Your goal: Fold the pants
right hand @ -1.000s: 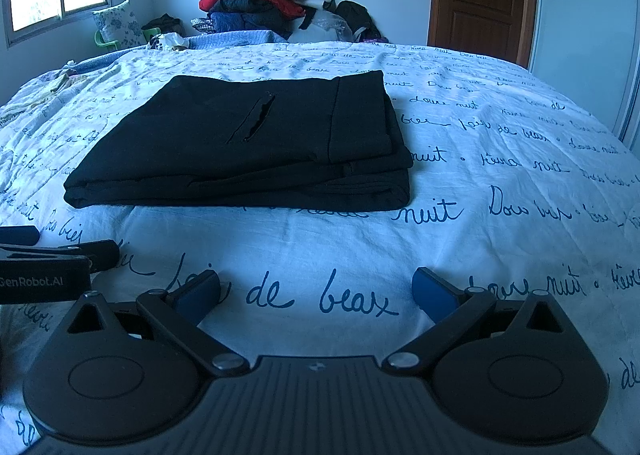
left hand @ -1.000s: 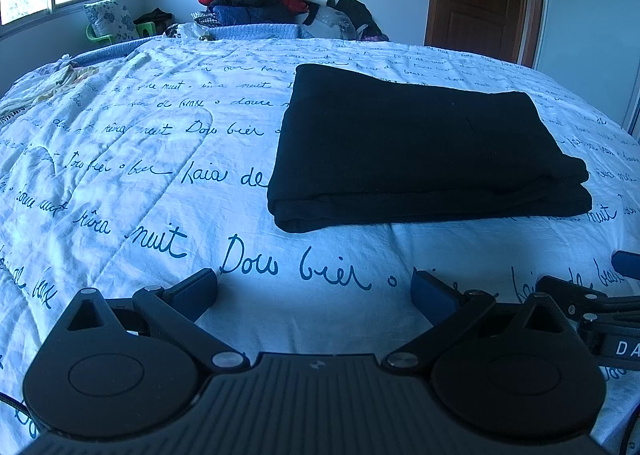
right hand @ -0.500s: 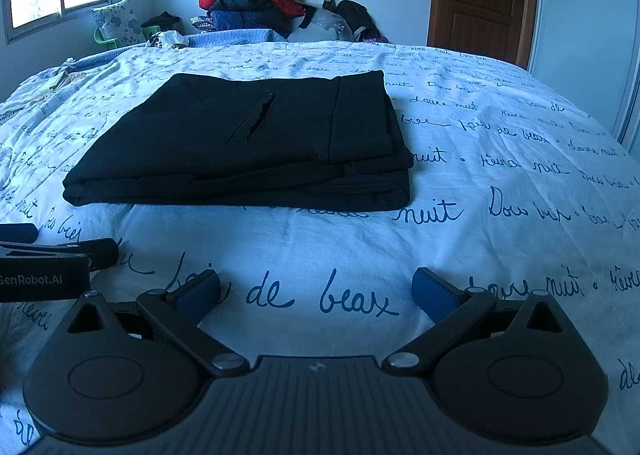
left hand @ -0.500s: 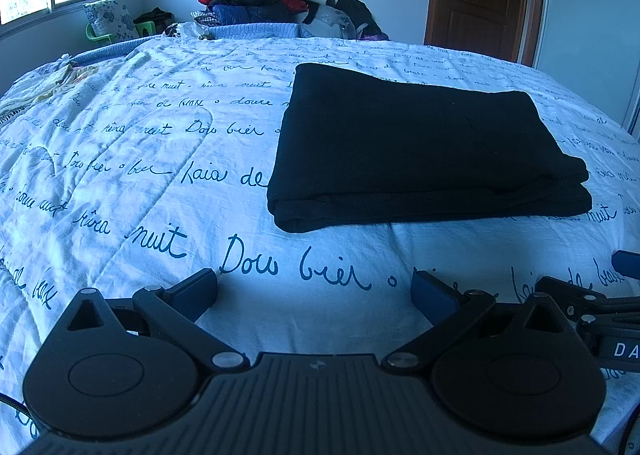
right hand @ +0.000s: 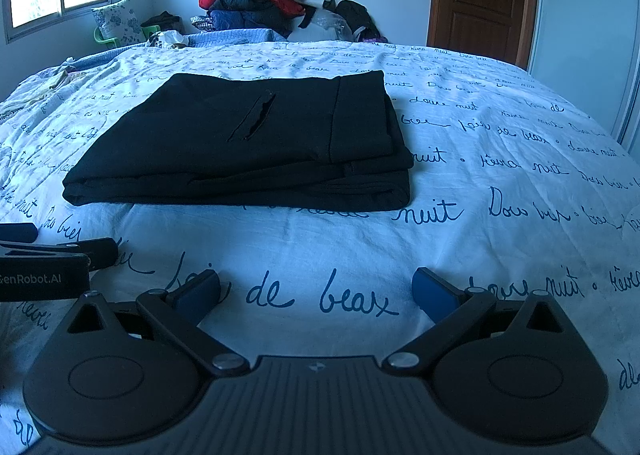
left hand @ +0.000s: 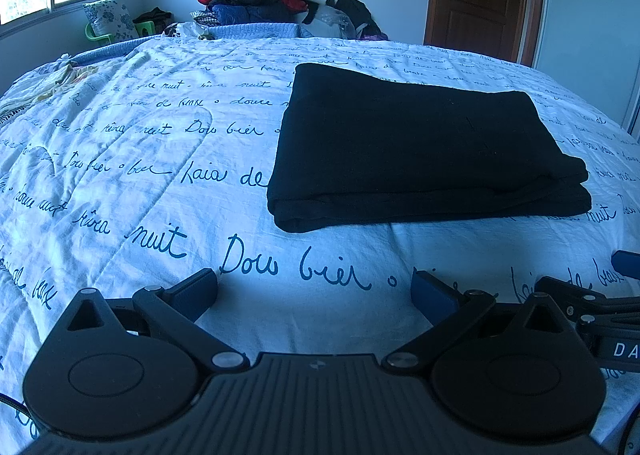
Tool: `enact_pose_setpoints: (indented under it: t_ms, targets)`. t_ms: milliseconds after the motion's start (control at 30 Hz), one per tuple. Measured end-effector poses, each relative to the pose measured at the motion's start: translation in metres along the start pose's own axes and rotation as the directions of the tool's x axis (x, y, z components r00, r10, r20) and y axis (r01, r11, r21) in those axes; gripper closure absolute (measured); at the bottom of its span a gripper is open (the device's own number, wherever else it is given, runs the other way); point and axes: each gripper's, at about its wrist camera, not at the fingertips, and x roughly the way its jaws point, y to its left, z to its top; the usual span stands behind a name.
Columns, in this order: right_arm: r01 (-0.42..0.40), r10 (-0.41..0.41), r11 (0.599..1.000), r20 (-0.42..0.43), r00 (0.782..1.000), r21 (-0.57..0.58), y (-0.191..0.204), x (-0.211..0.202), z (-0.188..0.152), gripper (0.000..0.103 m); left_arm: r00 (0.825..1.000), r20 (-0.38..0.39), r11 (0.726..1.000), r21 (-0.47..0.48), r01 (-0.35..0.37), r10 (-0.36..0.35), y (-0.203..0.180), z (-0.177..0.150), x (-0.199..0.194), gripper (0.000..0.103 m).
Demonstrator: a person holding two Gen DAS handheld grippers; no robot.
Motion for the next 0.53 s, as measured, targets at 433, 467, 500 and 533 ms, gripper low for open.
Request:
enact_pose_setpoints:
  t_ms: [433, 467, 500, 533]
  targets:
    - [0.0, 0.0, 1.0, -0.002, 1.0, 0.001, 0.0, 0.0, 0.0, 0.0, 1.0, 0.006, 1.0, -0.008, 0.01, -0.01, 0.002, 0.001, -0.001, 0.0]
    - [-0.002, 0.002, 1.0, -0.004, 1.0, 0.002, 0.0, 0.0, 0.001, 0.0, 1.0, 0.014, 1.0, -0.02, 0.013, -0.013, 0.004, 0.001, -0.004, 0.0]
    - [-0.003, 0.003, 1.0, -0.006, 1.0, 0.002, 0.0, 0.0, 0.001, 0.0, 1.0, 0.02, 0.999, -0.031, 0.015, -0.014, 0.008, 0.002, -0.007, 0.0]
    - [-0.009, 0.009, 1.0, -0.006, 1.0, 0.001, -0.001, -0.001, 0.002, 0.0, 1.0, 0.028, 0.999, -0.042, 0.015, -0.014, 0.014, 0.004, -0.011, 0.0]
